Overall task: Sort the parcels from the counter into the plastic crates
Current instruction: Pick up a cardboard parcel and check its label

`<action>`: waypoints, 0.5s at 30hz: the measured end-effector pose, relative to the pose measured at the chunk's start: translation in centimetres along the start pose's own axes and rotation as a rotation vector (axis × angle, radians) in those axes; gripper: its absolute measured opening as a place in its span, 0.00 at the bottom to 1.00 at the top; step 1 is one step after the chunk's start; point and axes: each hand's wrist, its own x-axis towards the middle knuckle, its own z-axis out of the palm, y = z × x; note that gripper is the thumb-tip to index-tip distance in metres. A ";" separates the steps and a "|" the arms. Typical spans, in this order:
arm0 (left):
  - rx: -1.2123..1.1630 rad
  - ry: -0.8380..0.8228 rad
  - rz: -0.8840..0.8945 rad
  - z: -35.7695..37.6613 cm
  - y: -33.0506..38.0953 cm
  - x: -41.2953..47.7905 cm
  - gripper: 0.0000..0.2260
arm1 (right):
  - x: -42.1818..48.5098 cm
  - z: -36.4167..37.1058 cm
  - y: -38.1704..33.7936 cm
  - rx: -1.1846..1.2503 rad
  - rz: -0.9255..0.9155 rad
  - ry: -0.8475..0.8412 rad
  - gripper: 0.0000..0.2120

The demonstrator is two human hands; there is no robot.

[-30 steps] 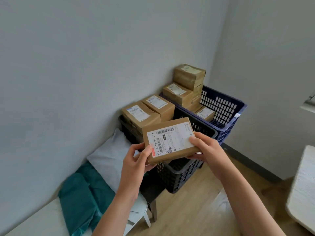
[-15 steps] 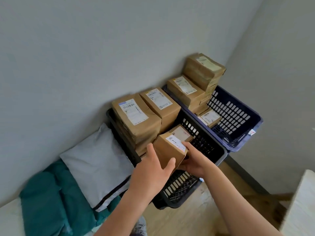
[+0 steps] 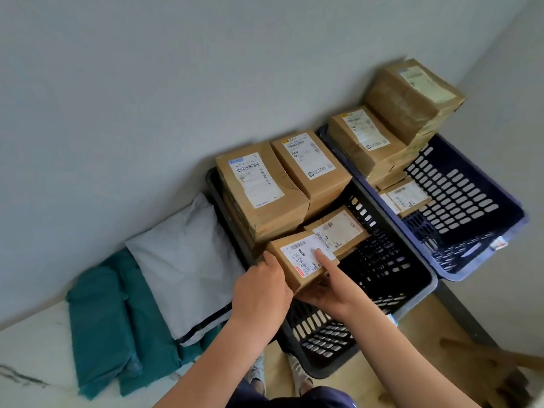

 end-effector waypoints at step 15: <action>0.165 -0.090 0.058 4.2 3.3 4.5 0.26 | 0.7 1.4 -0.8 -0.646 0.014 -0.023 0.16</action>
